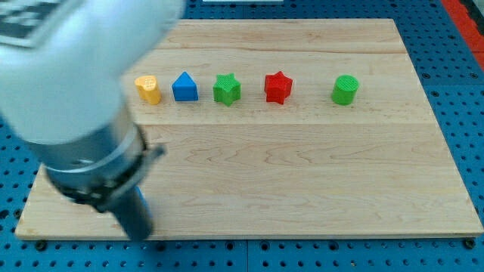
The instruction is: Move the blue cube to the yellow heart
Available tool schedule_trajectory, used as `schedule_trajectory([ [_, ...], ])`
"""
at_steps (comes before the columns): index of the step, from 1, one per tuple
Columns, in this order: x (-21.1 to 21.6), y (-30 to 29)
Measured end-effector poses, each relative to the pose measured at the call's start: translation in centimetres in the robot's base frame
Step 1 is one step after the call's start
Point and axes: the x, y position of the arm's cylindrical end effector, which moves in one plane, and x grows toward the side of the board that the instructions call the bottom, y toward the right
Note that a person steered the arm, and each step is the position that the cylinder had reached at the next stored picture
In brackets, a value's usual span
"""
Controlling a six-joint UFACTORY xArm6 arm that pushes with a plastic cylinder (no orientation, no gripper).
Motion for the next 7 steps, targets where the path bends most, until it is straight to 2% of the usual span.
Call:
schedule_trajectory([
  [1,-4.6,-4.5],
  [2,-6.2,-6.3],
  [5,-7.4,-3.3],
  [7,-11.5,-2.9],
])
